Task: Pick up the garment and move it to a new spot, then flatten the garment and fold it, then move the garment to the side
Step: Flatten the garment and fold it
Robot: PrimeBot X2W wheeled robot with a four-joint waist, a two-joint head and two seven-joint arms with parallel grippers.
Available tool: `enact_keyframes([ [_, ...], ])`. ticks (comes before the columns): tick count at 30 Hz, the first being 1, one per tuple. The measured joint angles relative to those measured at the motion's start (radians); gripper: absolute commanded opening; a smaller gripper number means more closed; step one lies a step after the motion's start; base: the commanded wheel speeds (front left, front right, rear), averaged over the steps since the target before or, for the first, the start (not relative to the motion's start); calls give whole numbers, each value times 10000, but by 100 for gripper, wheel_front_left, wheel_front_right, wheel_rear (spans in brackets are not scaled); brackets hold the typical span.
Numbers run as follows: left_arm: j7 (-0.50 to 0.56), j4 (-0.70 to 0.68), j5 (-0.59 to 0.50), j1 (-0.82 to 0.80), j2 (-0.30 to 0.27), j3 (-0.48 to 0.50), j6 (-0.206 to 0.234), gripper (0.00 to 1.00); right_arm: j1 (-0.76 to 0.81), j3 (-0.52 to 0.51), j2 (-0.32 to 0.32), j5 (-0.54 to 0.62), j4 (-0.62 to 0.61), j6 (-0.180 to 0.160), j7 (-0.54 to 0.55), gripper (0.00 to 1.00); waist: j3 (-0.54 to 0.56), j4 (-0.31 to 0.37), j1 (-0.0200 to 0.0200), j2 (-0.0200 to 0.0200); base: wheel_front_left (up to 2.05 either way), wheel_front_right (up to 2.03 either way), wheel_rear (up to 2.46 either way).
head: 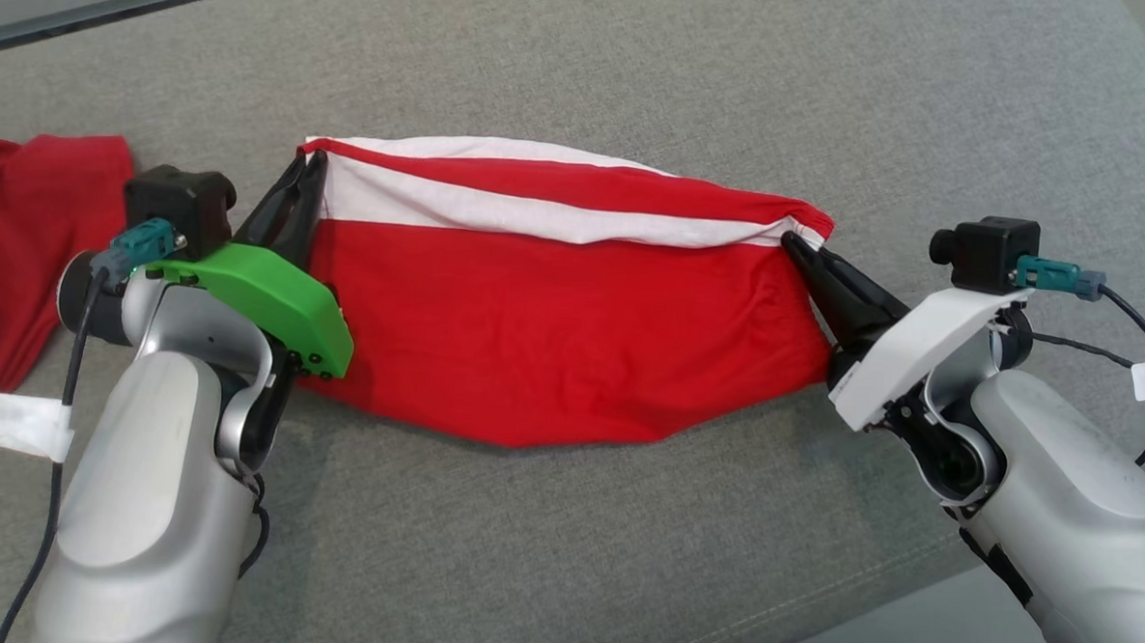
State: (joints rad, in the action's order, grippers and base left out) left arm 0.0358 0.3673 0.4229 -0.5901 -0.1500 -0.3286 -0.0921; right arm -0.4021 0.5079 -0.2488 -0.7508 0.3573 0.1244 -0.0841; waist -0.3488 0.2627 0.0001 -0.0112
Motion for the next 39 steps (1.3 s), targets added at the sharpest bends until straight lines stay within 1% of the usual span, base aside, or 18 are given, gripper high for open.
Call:
enact_keyframes([
  [6,-38,874,-161,-653,21,-10,0,0,-475,134,127,0,673,0,-176,0,-473,320,0,0,0,0,0],
  [11,-295,1476,-234,-1047,88,-6,-4,0,-806,293,297,0,1129,2,-391,0,-674,428,0,0,0,0,0],
  [13,-397,1728,-234,-1151,115,4,-2,0,-889,378,307,0,1281,0,-487,22,-682,417,0,0,0,0,0],
  [14,-424,1835,-234,-1181,128,12,0,1,-923,420,314,2,1361,2,-546,45,-678,408,0,0,0,0,0],
  [15,-472,1948,-234,-1213,146,10,0,19,-962,447,322,2,1429,0,-612,87,-672,398,0,0,0,0,0],
  [16,-523,2065,-236,-1251,176,6,0,39,-1015,458,328,2,1488,0,-669,100,-664,386,0,0,0,0,0],
  [17,-608,2151,-238,-1294,242,-4,0,65,-1054,456,328,2,1546,0,-771,100,-651,368,0,0,0,0,0],
  [18,-702,2234,-245,-1331,313,-6,0,100,-1078,464,322,4,1603,0,-855,100,-631,347,0,0,0,0,0],
  [26,-1346,2792,-222,-1587,650,-8,-17,100,-1086,640,174,31,2006,0,-1202,100,-322,165,-1,0,0,0,0],
  [30,-1607,3074,-151,-1579,773,-102,-61,100,-1015,690,-144,128,2196,0,-1333,100,-109,53,0,0,0,0,0],
  [34,-1636,3503,42,-1406,878,-326,-169,100,-700,525,-447,142,2410,2,-1455,100,161,-83,0,0,0,0,0],
  [39,-1429,4115,249,-795,961,-529,-224,100,-220,234,-639,150,2587,0,-1544,100,499,-226,0,0,0,0,0],
])
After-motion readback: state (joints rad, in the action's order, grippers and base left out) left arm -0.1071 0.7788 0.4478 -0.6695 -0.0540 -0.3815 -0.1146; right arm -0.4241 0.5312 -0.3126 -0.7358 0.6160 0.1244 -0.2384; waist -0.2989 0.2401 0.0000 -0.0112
